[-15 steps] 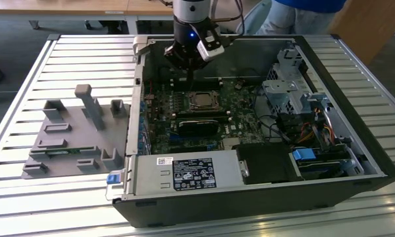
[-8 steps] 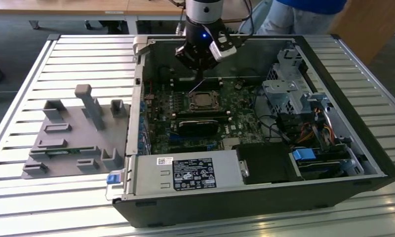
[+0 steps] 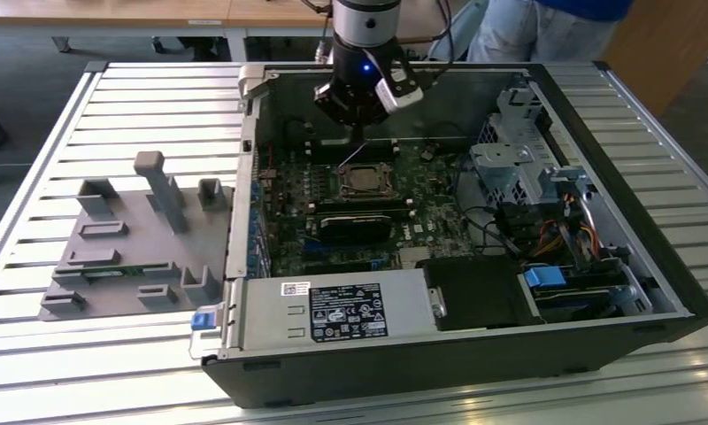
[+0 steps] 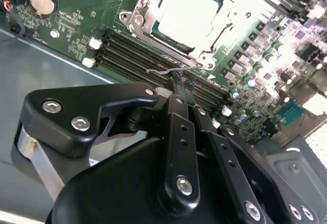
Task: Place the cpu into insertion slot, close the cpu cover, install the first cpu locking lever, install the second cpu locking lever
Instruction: 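Install the first cpu locking lever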
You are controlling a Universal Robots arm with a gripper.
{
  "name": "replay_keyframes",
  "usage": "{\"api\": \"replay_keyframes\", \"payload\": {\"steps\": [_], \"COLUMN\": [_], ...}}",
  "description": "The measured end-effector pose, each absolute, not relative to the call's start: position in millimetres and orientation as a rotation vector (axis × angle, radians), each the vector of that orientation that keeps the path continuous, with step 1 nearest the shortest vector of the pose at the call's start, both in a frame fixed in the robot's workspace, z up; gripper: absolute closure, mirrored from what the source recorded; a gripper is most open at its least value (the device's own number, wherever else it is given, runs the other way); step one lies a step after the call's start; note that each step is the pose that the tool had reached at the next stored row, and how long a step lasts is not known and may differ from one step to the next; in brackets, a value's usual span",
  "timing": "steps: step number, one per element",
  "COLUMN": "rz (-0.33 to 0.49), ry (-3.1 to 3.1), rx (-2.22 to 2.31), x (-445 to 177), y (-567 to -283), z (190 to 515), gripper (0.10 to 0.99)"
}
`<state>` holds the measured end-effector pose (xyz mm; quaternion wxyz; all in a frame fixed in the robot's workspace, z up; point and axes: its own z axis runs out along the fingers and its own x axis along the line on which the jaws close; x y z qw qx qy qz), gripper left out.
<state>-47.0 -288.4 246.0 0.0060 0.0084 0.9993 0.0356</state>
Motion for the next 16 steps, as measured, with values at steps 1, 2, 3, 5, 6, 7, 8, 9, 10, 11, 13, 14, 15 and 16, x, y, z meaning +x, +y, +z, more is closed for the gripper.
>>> {"api": "replay_keyframes", "payload": {"steps": [1,2,3,5,6,7,8,9,10,11,13,14,15,16], "rz": [0.111,0.111,0.111,0.111,0.111,0.111,0.111,0.112,0.112,0.112,0.112,0.112,0.112,0.112], "ry": [3.128,3.128,3.128,3.128,3.128,3.128,3.128,3.128,3.128,3.128,3.128,3.128,3.128,3.128], "rx": [0.007,0.002,0.002,0.002,0.002,0.002,0.001,0.001,0.002,0.002,0.002,0.002,0.002,0.002], "x": [-47.0,-47.0,-46.9,-46.9,-46.9,-46.8,-46.3,-45.5,-44.6,-43.5,-41.6,-40.6,-39.8,-39.0], "y": [-288.4,-288.4,-288.4,-288.4,-288.5,-288.5,-288.4,-288.4,-288.3,-288.4,-288.3,-288.2,-288.2,-288.1], "z": [244.9,243.7,242.6,241.2,241.2,241.1,240.9,240.5,240.2,239.8,238.4,237.6,236.7,235.8], "gripper": [0.98,0.98,0.98,0.98,0.98,0.98,0.98,0.98,0.98,0.98,0.98,0.98,0.98,0.98]}}
